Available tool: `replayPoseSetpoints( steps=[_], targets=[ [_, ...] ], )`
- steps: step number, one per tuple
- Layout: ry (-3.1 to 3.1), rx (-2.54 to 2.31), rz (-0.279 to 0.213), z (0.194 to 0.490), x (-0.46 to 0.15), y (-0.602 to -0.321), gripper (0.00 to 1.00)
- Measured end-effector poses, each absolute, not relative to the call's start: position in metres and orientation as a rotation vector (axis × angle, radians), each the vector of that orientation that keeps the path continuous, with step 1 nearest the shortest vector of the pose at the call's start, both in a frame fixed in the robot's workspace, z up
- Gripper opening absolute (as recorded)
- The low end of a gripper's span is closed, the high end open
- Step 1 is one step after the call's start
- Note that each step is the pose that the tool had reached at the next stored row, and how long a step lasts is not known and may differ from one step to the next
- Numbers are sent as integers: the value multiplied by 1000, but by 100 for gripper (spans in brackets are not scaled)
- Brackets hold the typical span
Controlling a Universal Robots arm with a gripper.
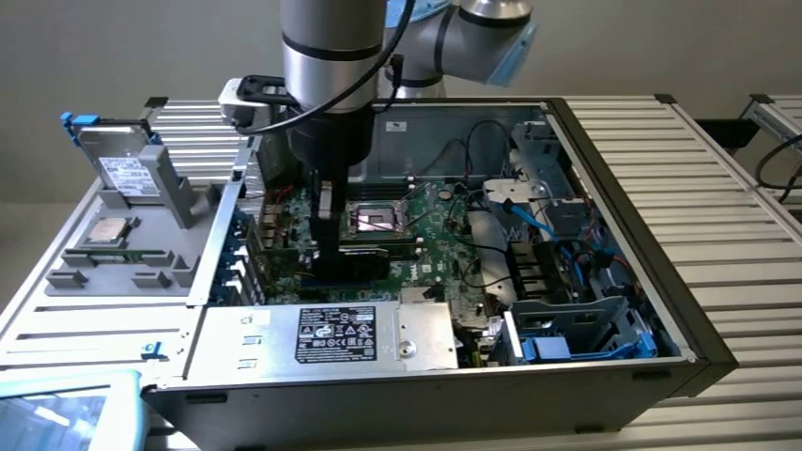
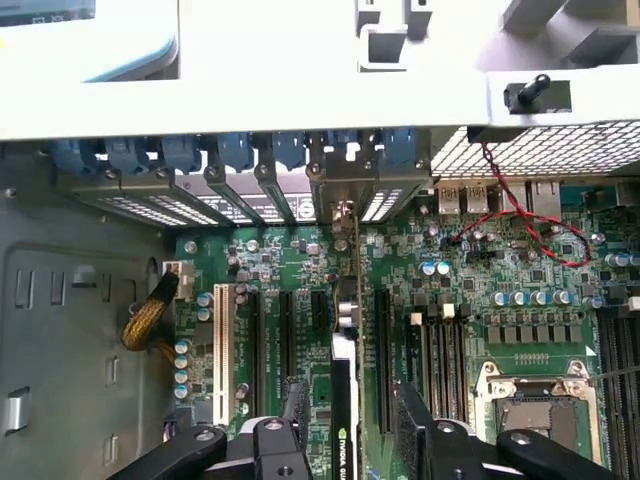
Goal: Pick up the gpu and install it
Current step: 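Insert the gpu into the slot, then press down on the gpu until it lock into place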
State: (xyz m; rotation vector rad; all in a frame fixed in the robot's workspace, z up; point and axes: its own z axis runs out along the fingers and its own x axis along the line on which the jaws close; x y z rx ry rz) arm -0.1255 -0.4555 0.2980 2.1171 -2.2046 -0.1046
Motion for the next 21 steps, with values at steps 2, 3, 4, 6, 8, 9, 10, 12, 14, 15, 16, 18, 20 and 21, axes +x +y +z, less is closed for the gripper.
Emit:
replayPoseSetpoints(
  steps=[2,3,4,6,8,9,10,12,14,15,16,18,20,21],
  targets=[
    [-2205,2117,-105,307,-125,-454,39],
    [-2205,2117,-105,311,-126,-454,33],
    [-2205,2117,-104,314,-126,-453,33],
    [-2205,2121,-101,316,-126,-453,21],
    [-2205,2144,-77,316,-126,-453,15],
    [-2209,2159,-58,316,-126,-453,15],
    [-2211,2169,-45,316,-126,-453,15],
    [-2211,2173,-40,316,-126,-453,15],
    [-2211,2173,-40,316,-126,-453,15],
    [-2211,2173,-40,316,-126,-453,15],
    [-2211,2173,-40,316,-126,-453,15],
    [-2211,2173,-40,316,-126,-453,15],
    [-2211,2173,-40,316,-126,-453,15],
    [-2211,2173,-40,316,-126,-453,15]
  ],
)
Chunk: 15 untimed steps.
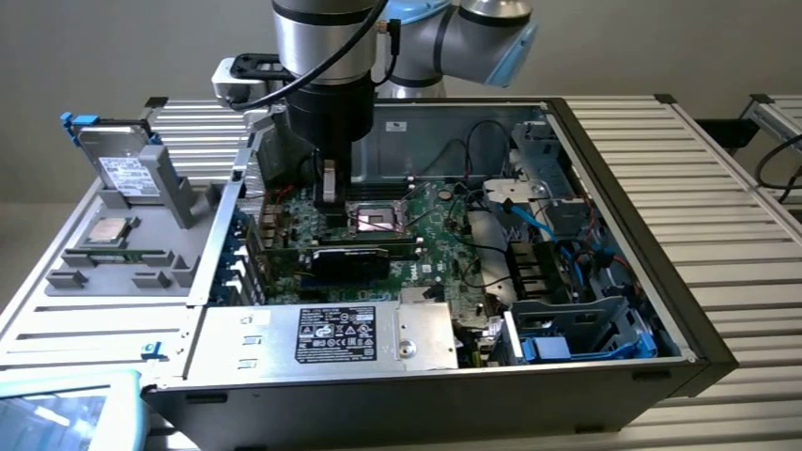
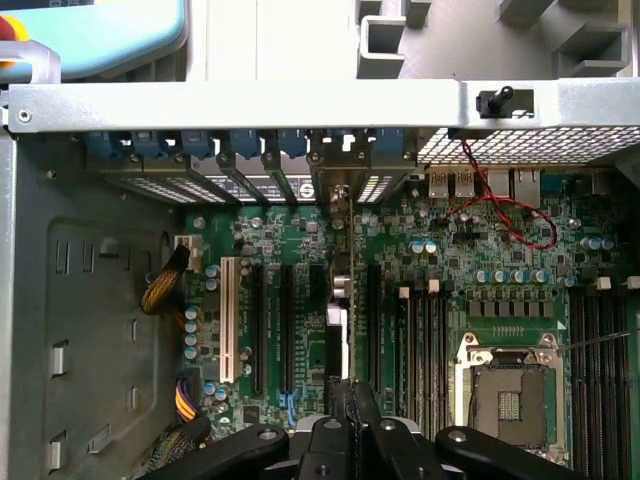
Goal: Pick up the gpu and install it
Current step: 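Press down on the gpu until it lock into place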
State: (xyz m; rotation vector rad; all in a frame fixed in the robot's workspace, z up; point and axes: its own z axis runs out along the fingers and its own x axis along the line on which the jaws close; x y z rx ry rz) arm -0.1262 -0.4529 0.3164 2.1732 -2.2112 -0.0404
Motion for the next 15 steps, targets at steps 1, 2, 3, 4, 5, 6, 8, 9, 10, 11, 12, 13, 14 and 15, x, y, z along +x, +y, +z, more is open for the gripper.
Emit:
replayPoseSetpoints(
  steps=[1,2,3,4,5,6,8,9,10,11,12,13,14,15],
  targets=[
    [-2211,2173,-40,316,-126,-453,15],
    [-2211,2173,-40,316,-126,-453,15],
    [-2211,2173,-40,316,-126,-453,15],
    [-2211,2173,-40,316,-127,-453,15],
    [-2211,2173,-40,316,-128,-453,15],
    [-2211,2173,-40,316,-129,-453,15],
    [-2211,2173,-40,316,-132,-453,15],
    [-2211,2173,-41,316,-135,-453,15],
    [-2211,2173,-41,316,-137,-453,15],
    [-2211,2173,-41,316,-139,-453,15],
    [-2211,2173,-40,316,-142,-453,15],
    [-2211,2173,-41,315,-145,-453,15],
    [-2211,2173,-40,315,-148,-453,15],
    [-2211,2173,-40,315,-151,-453,15]
  ],
)
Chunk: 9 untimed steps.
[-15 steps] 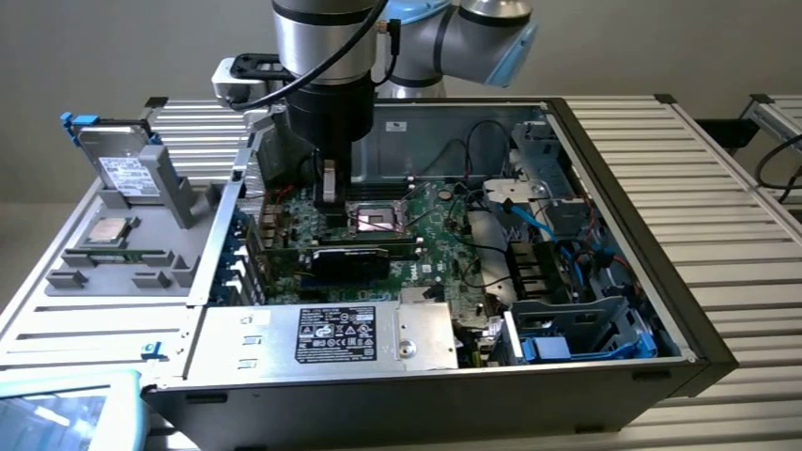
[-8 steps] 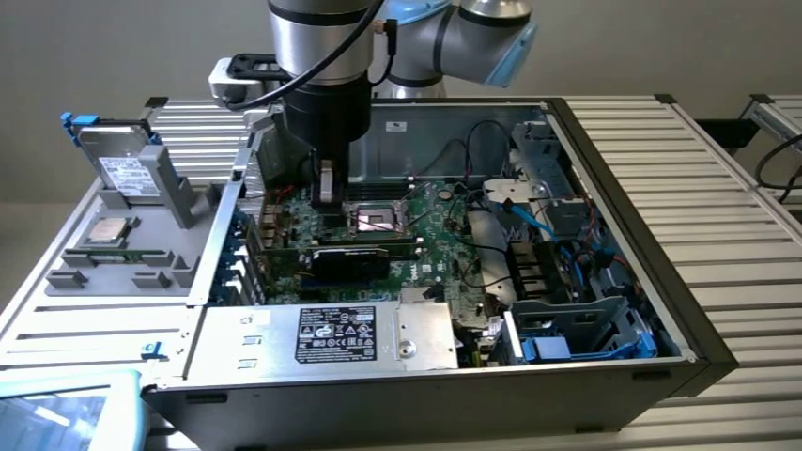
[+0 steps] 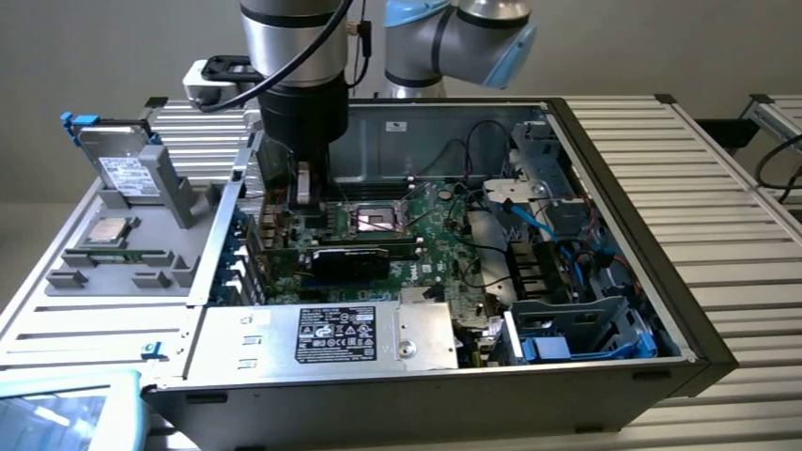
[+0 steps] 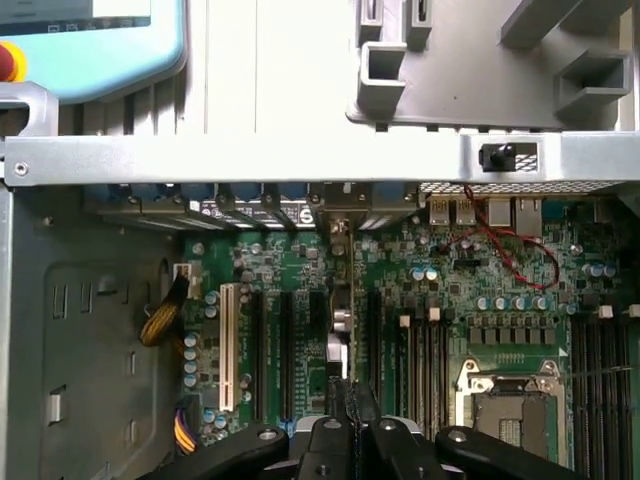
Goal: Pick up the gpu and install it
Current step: 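Press down on the gpu until it lock into place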
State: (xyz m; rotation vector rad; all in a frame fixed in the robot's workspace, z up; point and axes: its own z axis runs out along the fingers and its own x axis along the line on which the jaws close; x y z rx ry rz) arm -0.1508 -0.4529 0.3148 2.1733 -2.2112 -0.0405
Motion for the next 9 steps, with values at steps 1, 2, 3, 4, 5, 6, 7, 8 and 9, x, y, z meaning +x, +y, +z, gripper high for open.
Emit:
replayPoseSetpoints(
  steps=[1,2,3,4,5,6,7,8,9],
  targets=[
    [-2211,2173,-40,314,-154,-453,15],
    [-2211,2173,-40,314,-157,-453,15],
    [-2211,2173,-40,314,-160,-453,15],
    [-2211,2173,-40,313,-162,-453,15],
    [-2212,2173,-40,312,-164,-453,15],
    [-2212,2173,-40,312,-165,-453,15],
    [-2211,2173,-40,311,-166,-453,15],
    [-2211,2173,-40,310,-166,-453,15],
    [-2211,2173,-40,309,-166,-453,15]
  ],
)
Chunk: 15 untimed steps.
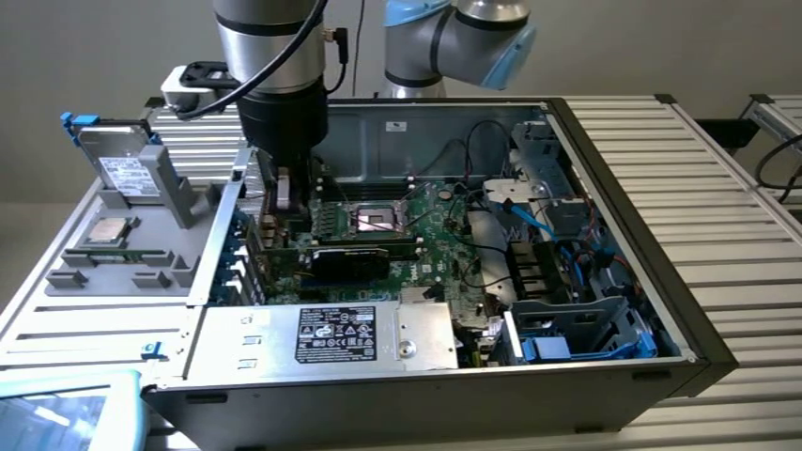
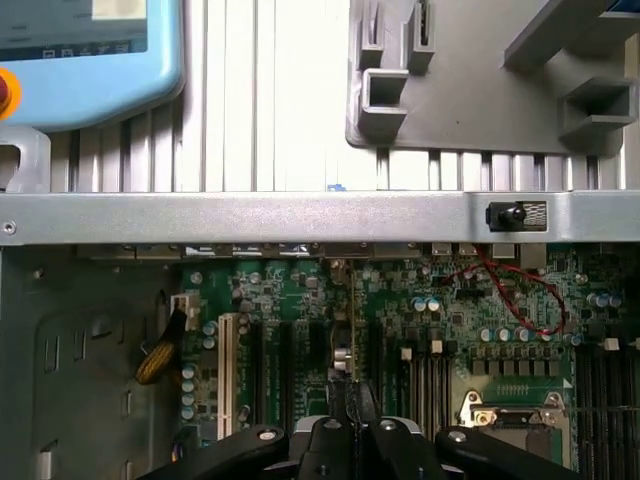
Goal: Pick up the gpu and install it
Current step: 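Press down on the gpu until it lock into place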
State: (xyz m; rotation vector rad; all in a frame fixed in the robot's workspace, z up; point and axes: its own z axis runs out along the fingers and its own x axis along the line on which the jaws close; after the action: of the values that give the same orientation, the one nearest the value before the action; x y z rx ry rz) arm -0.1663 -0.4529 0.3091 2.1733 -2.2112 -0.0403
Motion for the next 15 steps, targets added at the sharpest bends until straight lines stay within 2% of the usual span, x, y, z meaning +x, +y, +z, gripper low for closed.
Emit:
replayPoseSetpoints(
  steps=[15],
  targets=[
    [-2213,2175,-45,297,-167,-453,15]
  ],
)
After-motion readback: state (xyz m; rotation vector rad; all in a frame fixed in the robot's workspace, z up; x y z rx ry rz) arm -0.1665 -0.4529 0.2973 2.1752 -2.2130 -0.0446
